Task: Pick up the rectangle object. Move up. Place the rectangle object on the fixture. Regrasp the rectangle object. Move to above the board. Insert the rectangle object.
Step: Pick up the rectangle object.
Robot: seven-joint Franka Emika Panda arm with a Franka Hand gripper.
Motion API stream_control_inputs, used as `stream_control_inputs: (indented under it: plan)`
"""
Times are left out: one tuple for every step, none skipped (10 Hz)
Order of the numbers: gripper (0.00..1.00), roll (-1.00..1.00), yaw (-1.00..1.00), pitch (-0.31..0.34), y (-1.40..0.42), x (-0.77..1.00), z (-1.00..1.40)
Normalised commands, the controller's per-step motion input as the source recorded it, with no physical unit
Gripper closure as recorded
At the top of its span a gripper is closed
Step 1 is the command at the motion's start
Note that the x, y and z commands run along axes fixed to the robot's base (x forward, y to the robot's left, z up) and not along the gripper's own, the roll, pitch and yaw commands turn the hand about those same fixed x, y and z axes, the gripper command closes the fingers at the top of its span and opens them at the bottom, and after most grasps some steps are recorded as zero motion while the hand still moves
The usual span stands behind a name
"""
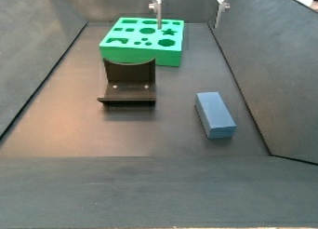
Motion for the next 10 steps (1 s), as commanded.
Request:
stream_control_inputs:
  plan:
    - [0.0, 0.09, -0.14, -0.003, 0.3, 0.28, -0.91]
    - [0.0, 0.11, 0.33, -0.156, 0.68, -0.24, -1.0]
    - [0.0, 0.1, 0.39, -0.209, 0.61, -0.38, -1.0]
    - [0.0, 0.1, 0.4, -0.217, 0.6, -0.39, -1.0]
    - [0.0, 0.11, 0.43, -0.227, 0.56, -0.44, -1.0]
    - [0.0, 0.13, 0.45, -0.231, 0.51, -0.48, -1.0]
    - [0.0, 0.1, 0.39, -0.151, 0.55, -0.33, -1.0]
    - [0.0, 0.05, 0.36, -0.12, 0.44, 0.0, -1.0]
    - [0.0, 0.04, 0.26, -0.096, 0.29, 0.09, -1.0]
    - [0.0, 0.07, 0.2, -0.051, 0.21, 0.1, -1.0]
